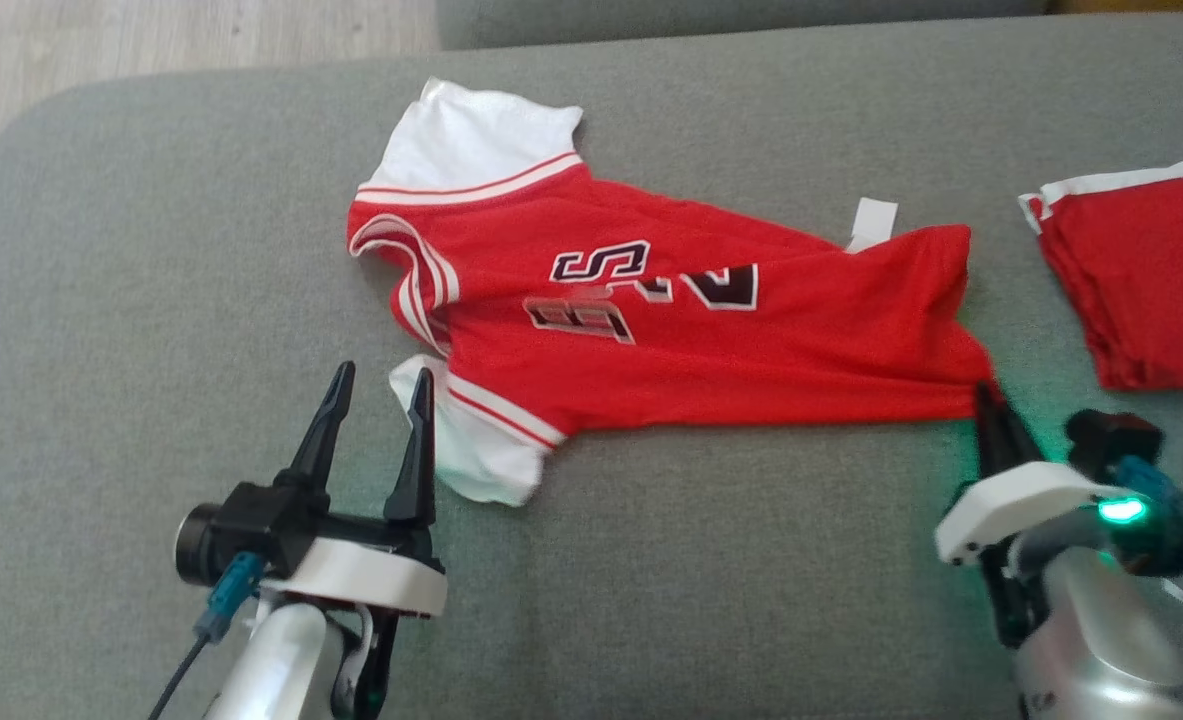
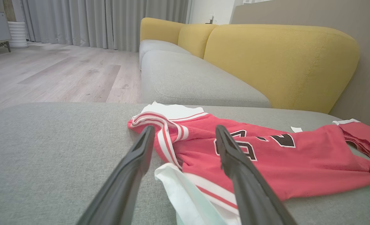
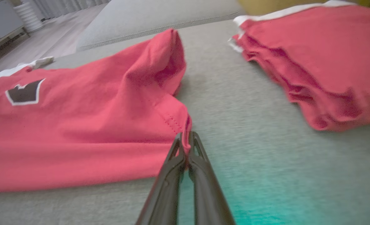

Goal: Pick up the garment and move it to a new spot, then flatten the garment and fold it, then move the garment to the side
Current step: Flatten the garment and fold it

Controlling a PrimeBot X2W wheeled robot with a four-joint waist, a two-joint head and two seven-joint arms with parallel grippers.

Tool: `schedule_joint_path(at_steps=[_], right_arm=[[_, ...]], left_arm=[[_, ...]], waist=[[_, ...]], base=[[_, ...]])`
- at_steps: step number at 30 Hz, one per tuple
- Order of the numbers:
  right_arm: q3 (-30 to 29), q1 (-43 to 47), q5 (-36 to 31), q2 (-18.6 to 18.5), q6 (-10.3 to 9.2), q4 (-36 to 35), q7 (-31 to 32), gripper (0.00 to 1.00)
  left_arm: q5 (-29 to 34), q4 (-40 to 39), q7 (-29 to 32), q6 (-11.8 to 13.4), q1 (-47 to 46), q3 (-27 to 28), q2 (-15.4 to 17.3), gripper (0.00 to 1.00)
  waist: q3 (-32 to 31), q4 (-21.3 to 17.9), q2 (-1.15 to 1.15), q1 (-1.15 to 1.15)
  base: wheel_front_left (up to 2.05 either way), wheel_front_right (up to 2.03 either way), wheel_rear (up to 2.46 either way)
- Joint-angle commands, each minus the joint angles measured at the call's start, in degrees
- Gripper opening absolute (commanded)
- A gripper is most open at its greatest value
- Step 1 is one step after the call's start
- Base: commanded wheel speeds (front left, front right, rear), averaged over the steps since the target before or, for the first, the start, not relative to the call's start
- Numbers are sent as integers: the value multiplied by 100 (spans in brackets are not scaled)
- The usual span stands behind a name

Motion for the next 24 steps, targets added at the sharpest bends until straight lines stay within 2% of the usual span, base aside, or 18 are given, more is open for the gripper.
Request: schedule_joint_path(at_steps=[1, 5, 11, 16, 24], right_arm=[[-108, 12, -232, -27, -5, -230, -144, 0], [-339, 283, -541, -27, -5, -492, -184, 0], [-207, 580, -305, -27, -5, -856, -38, 0], [-20, 679, -184, -27, -5, -1094, 112, 0], [107, 685, -87, -27, -5, -1386, 232, 0]], left_arm=[[9, -139, -54, 25, -141, 235, 99, 100], [-12, -57, -35, 55, -55, 258, 129, 100], [-73, 201, 227, 56, -28, 206, 169, 100], [-98, 410, 512, -58, -112, 53, 180, 100], [-225, 677, 722, -97, -466, 17, 93, 100]], waist=[[-97, -53, 0, 0], [-209, -116, 0, 0], [-242, -191, 0, 0], [-157, -253, 0, 0], [49, -317, 0, 0]], base=[[0, 0, 0], [0, 0, 0], [0, 0, 0], [0, 0, 0], [0, 0, 0]])
